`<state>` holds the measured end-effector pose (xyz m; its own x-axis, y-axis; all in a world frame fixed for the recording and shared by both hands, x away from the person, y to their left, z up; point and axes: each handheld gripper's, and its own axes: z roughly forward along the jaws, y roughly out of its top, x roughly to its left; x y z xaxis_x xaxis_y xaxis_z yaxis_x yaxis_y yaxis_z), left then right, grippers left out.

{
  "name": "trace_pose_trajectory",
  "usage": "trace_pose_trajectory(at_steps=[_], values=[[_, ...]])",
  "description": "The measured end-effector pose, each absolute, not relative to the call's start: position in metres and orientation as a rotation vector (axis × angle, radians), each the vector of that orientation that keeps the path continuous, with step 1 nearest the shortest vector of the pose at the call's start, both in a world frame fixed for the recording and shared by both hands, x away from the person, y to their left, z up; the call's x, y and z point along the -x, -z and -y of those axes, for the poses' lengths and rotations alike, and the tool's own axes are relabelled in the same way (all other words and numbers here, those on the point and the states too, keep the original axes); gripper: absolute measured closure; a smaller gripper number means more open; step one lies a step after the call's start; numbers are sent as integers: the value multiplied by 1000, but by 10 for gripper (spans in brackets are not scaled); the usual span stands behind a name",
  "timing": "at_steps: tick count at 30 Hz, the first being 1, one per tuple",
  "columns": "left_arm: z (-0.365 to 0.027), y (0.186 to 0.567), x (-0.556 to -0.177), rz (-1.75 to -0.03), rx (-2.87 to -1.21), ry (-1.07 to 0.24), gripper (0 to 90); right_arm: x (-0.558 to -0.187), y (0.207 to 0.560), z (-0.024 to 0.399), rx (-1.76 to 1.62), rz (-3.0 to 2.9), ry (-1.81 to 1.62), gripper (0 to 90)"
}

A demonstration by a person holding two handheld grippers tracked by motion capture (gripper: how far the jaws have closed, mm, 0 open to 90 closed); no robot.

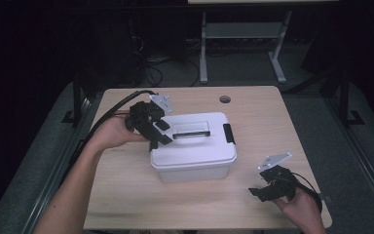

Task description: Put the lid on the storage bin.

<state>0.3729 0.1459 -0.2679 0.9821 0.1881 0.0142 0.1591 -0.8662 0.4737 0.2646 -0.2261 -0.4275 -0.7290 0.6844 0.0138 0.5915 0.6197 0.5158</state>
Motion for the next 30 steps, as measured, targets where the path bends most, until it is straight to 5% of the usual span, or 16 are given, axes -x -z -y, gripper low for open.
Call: trace_pose_trajectory(at_steps=[30], values=[[-205, 274, -355, -364, -2611, -118, 451, -265, 426, 223, -1058, -2655, -733, 284]])
